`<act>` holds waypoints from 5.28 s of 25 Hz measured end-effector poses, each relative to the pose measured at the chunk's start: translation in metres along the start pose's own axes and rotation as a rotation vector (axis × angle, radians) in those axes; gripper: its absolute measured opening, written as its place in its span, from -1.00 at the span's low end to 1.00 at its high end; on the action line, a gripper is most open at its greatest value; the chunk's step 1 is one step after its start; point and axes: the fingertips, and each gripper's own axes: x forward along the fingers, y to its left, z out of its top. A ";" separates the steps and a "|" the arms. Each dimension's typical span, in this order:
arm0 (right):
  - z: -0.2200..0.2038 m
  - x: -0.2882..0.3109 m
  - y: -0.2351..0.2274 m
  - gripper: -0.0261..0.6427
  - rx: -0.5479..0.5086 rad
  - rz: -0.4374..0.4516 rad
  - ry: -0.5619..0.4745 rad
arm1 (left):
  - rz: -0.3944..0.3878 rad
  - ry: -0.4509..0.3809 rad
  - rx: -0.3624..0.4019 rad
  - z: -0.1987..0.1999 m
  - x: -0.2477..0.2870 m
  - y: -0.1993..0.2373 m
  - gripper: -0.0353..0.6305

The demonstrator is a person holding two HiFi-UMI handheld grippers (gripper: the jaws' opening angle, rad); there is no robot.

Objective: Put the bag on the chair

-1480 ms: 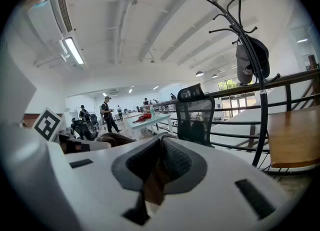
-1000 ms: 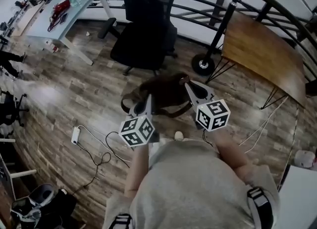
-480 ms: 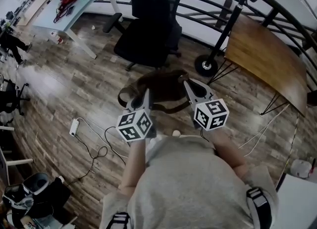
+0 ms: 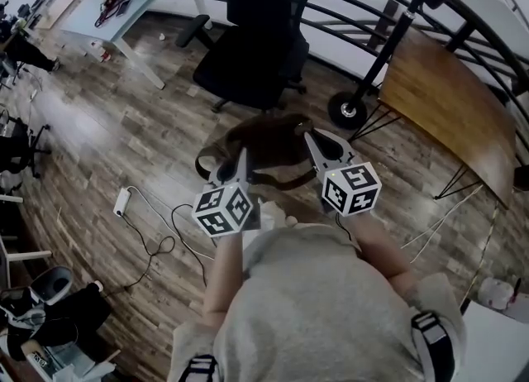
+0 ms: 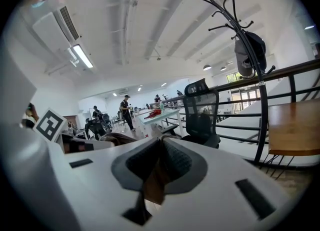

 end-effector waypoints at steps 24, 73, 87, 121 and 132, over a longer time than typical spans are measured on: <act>0.037 0.154 -0.045 -0.84 0.034 -0.057 0.014 | -0.049 0.040 0.014 0.072 0.139 0.075 -0.77; 0.071 0.480 -0.196 -0.84 0.084 -0.219 0.096 | -0.113 0.177 0.033 0.166 0.474 0.223 -0.77; 0.009 0.556 -0.265 -0.84 0.086 -0.225 0.183 | -0.046 0.247 -0.016 0.111 0.571 0.262 -0.77; -0.059 0.607 -0.302 -0.69 0.140 -0.263 0.297 | 0.091 0.368 -0.030 0.043 0.620 0.323 -0.34; -0.043 0.580 -0.285 -0.36 0.094 -0.277 0.285 | 0.119 0.303 -0.038 0.068 0.588 0.315 -0.05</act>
